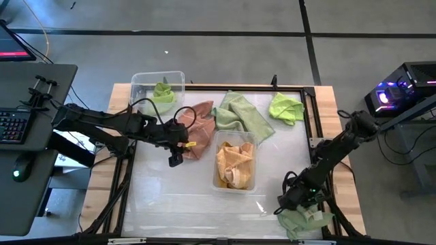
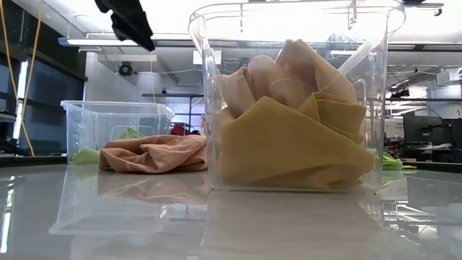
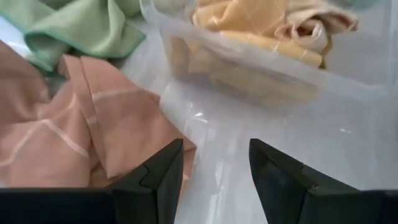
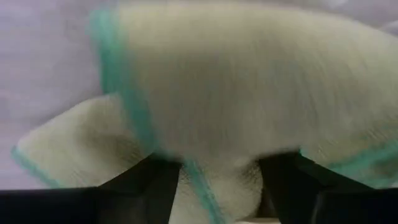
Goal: Sort towels by color in basket
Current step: Put the bottom dark green towel into the top transparent bin
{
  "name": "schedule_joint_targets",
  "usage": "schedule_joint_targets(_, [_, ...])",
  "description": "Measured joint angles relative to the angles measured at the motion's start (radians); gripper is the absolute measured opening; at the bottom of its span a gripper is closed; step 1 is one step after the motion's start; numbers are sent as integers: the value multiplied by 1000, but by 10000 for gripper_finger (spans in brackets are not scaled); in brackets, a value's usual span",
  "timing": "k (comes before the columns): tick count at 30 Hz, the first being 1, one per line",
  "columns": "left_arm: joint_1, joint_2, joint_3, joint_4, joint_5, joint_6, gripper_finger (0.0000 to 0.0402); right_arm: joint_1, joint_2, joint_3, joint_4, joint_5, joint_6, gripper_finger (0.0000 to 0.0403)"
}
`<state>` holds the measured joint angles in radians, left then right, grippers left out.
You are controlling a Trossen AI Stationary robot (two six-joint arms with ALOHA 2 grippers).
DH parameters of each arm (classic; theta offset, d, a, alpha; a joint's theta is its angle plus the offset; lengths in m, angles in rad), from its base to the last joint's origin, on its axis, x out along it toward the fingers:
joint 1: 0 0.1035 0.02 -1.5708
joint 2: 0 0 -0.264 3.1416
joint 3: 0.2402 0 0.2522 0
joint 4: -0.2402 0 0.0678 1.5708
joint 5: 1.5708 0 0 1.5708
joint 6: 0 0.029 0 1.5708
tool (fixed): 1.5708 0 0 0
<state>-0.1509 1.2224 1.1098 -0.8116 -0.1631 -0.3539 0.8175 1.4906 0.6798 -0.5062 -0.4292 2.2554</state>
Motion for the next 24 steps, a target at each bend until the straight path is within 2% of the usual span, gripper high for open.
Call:
schedule_joint_targets(3, [0, 0, 23, -5, -38, 27, 170, 10, -5, -67, 109, 7, 27, 169])
schedule_joint_targets(6, [0, 0, 54, -6, -92, 65, 170, 13, -6, -101, 124, 31, 34, 119])
schedule_joint_targets(10, [10, 0, 98, 7, -138, 123, 170, 0, -7, -97, 122, 124, 33, 38])
schedule_joint_targets(12, [17, 0, 125, 9, -144, 148, 170, -5, -6, -70, 92, 197, 31, 14])
schedule_joint_targets(14, [24, 0, 151, 14, -151, 172, 170, -3, -11, -21, 12, 262, 32, 16])
schedule_joint_targets(18, [27, 0, 198, 38, -164, 240, 170, 6, -51, 137, -290, 362, 16, 21])
schedule_joint_targets(24, [27, 0, 240, 142, -166, 360, 170, -10, -128, 493, -768, 391, -8, 10])
